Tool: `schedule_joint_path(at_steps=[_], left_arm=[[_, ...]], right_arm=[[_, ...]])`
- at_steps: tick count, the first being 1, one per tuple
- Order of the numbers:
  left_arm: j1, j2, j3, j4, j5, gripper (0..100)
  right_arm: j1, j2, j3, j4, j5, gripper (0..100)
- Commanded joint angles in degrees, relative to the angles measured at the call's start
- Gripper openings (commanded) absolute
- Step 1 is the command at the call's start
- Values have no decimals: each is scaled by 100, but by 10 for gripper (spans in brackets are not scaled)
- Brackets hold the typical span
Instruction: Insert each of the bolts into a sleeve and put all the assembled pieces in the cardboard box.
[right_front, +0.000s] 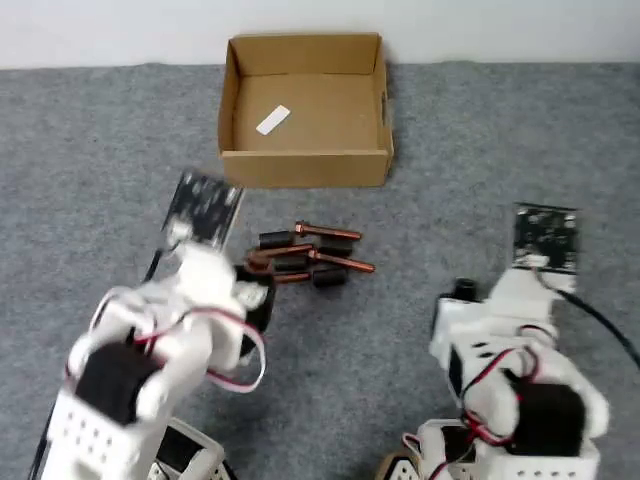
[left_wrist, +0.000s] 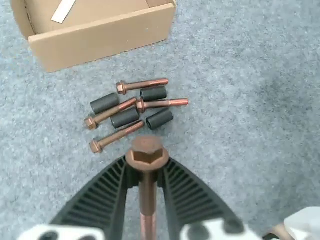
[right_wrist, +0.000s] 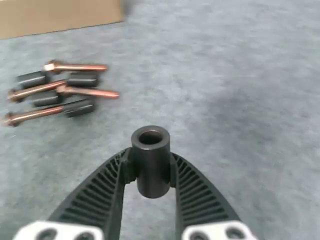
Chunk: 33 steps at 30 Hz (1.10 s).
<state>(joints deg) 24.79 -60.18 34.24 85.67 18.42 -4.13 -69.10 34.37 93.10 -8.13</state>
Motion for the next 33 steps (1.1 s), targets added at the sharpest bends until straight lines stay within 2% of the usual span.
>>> schedule_joint_path(at_steps=[1,5,11,19,23,28,33], left_arm=[[35,-1046,602,-229,53,5],[44,-2004,1015,-299,26,5],[44,-3147,1596,-862,26,5],[44,-3851,2308,-2716,53,5],[53,-3903,2378,-3314,70,5],[70,-3921,2316,-3859,747,5],[97,-3903,2352,-3851,1301,5]], right_arm=[[-945,-347,387,-532,-273,9],[-1754,-752,958,-998,-334,9],[-2527,-1182,1547,-1657,-325,9],[-3407,-1253,2295,-2563,-308,9],[-3776,-1288,2602,-2914,-299,9],[-3934,-1288,2840,-3319,-211,9],[-3925,-1288,2901,-3653,492,9]])
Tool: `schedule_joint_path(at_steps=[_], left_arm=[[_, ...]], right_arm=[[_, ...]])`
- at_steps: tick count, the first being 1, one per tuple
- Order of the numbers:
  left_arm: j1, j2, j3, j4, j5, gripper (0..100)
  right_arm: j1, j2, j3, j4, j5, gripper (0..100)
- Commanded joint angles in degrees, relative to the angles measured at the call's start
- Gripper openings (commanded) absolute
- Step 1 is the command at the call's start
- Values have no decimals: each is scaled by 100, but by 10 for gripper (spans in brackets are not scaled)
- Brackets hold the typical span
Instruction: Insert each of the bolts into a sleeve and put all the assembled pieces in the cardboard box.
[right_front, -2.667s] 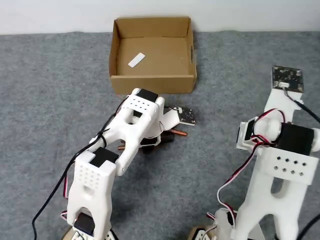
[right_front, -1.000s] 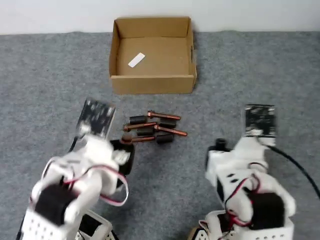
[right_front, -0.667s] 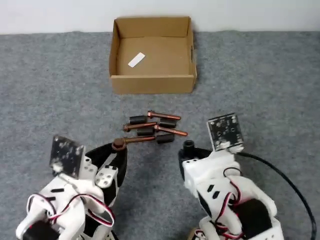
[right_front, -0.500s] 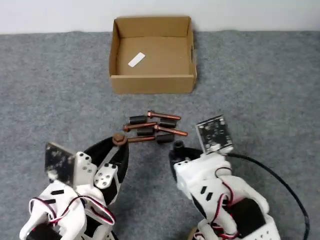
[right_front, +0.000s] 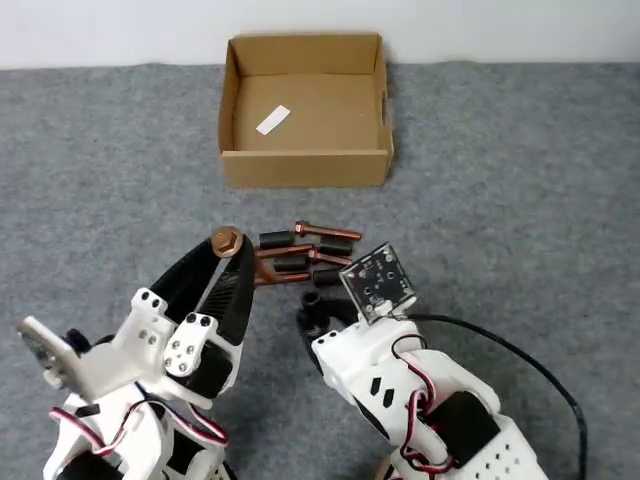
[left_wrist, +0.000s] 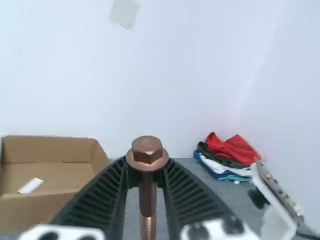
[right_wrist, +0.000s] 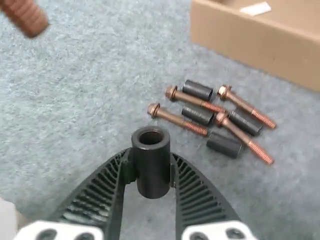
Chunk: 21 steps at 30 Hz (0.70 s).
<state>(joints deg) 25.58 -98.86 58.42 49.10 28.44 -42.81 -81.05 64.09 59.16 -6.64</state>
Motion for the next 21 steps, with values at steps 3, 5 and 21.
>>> schedule_joint_path(at_steps=[3,5,21], left_arm=[[26,-35,-48,-193,316,5],[26,-35,-40,-193,316,5],[26,-35,453,-229,316,5]], right_arm=[[-57,-92,-105,-382,615,9],[-57,-92,-114,-505,712,9],[-365,-48,-457,-822,879,9]])
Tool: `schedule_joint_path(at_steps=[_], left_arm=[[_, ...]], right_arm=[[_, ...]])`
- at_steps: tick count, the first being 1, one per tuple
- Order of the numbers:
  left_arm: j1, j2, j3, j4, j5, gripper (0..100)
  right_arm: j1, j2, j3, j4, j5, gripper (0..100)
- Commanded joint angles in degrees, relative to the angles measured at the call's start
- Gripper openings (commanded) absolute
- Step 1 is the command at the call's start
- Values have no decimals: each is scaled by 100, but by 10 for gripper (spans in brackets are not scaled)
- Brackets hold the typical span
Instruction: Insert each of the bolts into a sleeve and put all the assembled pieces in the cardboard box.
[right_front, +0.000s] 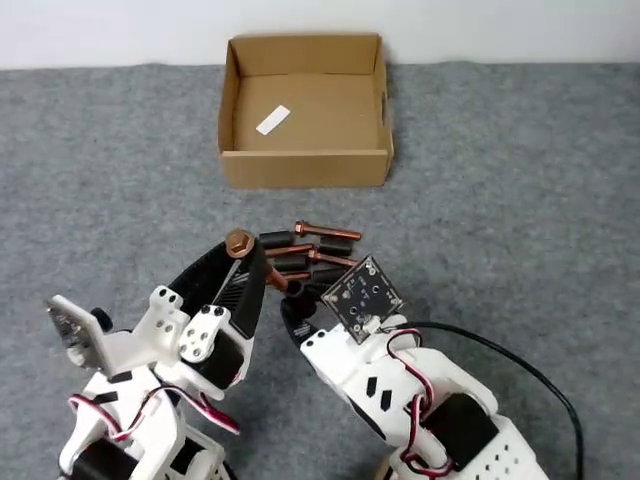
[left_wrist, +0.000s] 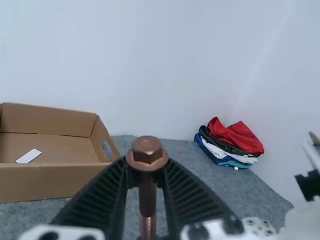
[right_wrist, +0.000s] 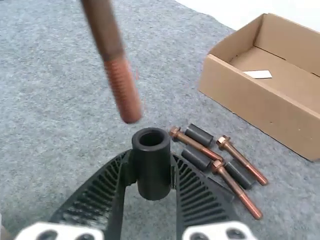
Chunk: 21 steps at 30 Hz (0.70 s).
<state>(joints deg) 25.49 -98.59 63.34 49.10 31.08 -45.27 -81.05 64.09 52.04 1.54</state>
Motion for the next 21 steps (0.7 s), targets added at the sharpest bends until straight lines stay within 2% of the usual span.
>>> schedule_joint_path(at_steps=[1,16,21], left_arm=[[35,-62,-40,-229,53,5],[44,-88,497,-202,53,5],[624,-88,585,158,9,5]], right_arm=[[-154,-48,-457,-110,62,9],[-154,-48,-756,-119,114,9],[-145,-48,-765,-119,299,9]])
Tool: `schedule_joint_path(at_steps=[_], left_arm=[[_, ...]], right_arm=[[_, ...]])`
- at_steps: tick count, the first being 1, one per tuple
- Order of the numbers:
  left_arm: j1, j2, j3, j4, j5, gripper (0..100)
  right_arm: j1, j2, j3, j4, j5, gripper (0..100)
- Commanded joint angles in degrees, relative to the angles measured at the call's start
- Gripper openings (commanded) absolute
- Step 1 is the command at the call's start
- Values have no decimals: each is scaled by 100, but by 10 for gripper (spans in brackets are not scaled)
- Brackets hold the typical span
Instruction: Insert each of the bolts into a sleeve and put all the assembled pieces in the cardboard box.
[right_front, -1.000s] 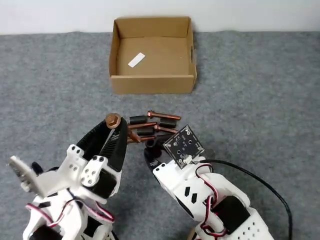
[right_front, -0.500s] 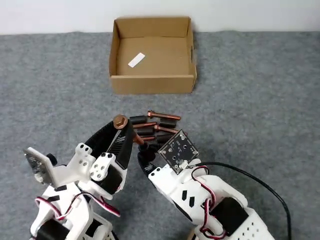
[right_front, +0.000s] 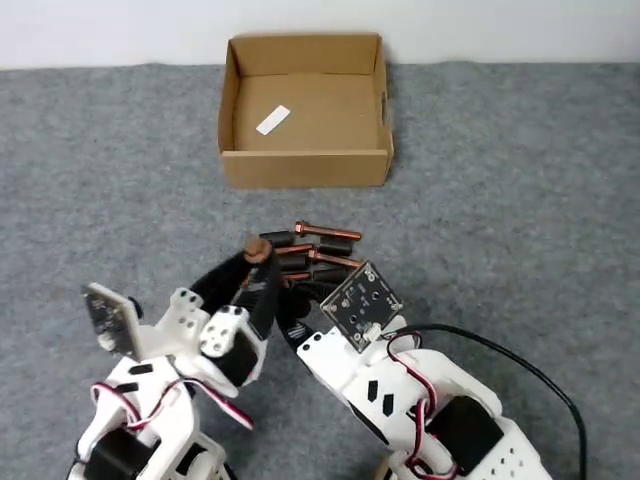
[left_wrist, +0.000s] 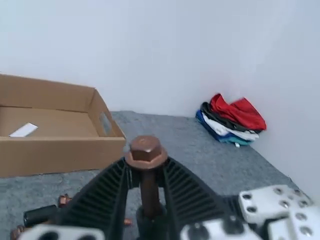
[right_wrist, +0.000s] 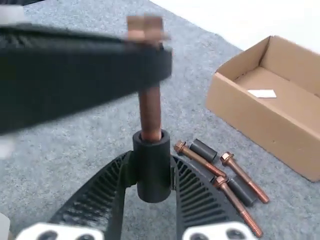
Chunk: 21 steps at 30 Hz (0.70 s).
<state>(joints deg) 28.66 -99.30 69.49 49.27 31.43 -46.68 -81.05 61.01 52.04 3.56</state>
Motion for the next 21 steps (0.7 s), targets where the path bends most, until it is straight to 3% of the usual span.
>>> schedule_joint_path(at_steps=[1,9,16,21], left_arm=[[413,-18,-22,264,-114,5],[519,-18,-31,1152,-976,10],[484,9,-40,1451,-993,185],[475,18,-127,1442,-993,195]], right_arm=[[-4,-57,-457,-119,97,9],[-4,-66,-457,-119,97,9],[4,-57,-457,-119,97,9],[13,-48,-457,-127,97,9]])
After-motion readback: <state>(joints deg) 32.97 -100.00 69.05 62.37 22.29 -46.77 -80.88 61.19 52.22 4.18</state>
